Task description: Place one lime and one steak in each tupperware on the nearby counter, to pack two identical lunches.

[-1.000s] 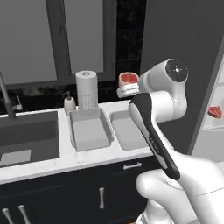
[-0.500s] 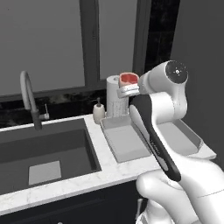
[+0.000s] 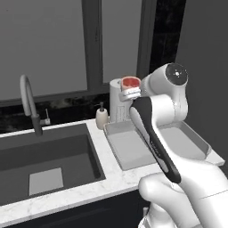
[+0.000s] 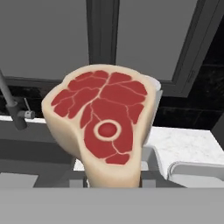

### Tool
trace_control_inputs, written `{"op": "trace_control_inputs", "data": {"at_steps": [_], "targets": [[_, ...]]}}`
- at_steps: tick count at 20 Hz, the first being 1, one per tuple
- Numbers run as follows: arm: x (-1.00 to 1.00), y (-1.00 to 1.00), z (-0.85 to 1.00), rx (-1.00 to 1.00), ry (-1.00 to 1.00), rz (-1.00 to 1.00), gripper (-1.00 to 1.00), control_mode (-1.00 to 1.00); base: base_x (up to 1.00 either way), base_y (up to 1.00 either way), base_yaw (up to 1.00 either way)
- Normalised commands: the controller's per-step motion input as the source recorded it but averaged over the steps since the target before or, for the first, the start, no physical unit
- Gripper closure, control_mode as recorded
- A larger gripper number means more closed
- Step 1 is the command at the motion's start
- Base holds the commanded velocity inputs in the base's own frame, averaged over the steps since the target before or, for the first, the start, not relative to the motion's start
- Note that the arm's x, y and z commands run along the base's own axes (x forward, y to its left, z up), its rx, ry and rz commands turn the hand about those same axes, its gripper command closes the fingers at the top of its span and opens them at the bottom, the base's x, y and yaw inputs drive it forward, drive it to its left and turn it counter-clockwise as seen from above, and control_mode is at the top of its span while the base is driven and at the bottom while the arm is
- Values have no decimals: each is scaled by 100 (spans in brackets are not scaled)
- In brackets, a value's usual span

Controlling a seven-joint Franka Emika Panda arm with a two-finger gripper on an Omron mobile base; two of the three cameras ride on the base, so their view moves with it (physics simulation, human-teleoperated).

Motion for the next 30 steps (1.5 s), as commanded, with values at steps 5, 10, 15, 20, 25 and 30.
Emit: {"op": "trace_control_inputs", "data": {"at_steps": [5,10,15,20,25,30], "targets": [[0,-2,-79,-1,0,0,100,-100,0,0,0],[0,-13,-84,0,2,0,100,-100,0,0,0],[0,-41,-75,0,5,-3,100,-100,0,0,0],[0,-37,-75,0,12,-4,100,-100,0,0,0],[31,0,-44,0,21,0,100,-100,0,0,0],[29,0,-42,0,5,0,100,-100,0,0,0]]}}
